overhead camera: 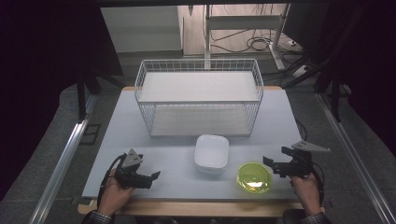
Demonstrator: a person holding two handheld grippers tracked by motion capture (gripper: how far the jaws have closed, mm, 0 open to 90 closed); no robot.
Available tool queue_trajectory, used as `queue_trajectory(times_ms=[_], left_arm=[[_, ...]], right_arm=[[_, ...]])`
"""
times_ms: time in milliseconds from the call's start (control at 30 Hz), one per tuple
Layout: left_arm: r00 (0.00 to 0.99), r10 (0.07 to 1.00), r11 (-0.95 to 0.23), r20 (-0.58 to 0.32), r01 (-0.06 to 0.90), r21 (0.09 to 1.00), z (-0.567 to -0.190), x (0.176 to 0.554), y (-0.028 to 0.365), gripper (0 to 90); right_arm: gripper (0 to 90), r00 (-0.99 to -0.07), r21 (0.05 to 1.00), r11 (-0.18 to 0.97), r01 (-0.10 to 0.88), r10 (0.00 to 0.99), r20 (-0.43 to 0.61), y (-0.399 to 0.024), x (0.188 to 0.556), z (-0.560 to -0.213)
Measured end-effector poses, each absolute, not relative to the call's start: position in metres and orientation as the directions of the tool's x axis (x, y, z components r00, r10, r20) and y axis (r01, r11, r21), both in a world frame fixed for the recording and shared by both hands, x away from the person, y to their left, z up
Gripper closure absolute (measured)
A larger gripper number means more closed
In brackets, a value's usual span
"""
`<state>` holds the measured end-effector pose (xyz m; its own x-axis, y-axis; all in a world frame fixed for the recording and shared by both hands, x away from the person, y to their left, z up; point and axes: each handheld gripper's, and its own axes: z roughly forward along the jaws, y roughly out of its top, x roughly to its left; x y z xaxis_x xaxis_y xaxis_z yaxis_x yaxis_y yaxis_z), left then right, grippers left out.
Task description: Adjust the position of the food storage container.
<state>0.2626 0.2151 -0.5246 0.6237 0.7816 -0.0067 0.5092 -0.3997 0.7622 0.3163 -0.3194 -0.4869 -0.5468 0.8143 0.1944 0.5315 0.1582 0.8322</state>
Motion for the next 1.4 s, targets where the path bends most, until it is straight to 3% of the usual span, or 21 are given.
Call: queue_trajectory(times_ms=[800,933,1033,1300,1333,1400], left_arm=[[0.632,0.774,-0.394,-0.018,0.504,0.768,-0.527,0.264,0.215,4.9],[0.633,0.774,-0.394,-0.015,0.501,0.770,-0.527,0.264,0.215,4.9],[0.633,0.774,-0.394,-0.014,0.499,0.772,-0.527,0.264,0.214,4.8],[0.637,0.771,-0.401,-0.011,0.498,0.769,-0.527,0.264,0.213,4.8],[0.638,0.770,-0.402,-0.010,0.498,0.769,-0.527,0.264,0.213,4.8],[0.638,0.770,-0.402,-0.009,0.496,0.769,-0.527,0.264,0.213,4.9]], right_arm=[[2.3,-0.488,0.803,0.187,0.566,0.861,0.143,-0.307,0.317,-0.484],[14.4,-0.491,0.799,0.205,0.565,0.862,0.126,-0.303,0.313,-0.477],[35.4,-0.522,0.799,0.229,0.556,0.844,0.122,-0.299,0.307,-0.468],[77.8,-0.641,0.795,0.332,0.508,0.762,0.092,-0.277,0.292,-0.454],[86.5,-0.668,0.797,0.352,0.491,0.739,0.085,-0.271,0.288,-0.451],[89.4,-0.679,0.796,0.359,0.487,0.730,0.086,-0.268,0.286,-0.451]])
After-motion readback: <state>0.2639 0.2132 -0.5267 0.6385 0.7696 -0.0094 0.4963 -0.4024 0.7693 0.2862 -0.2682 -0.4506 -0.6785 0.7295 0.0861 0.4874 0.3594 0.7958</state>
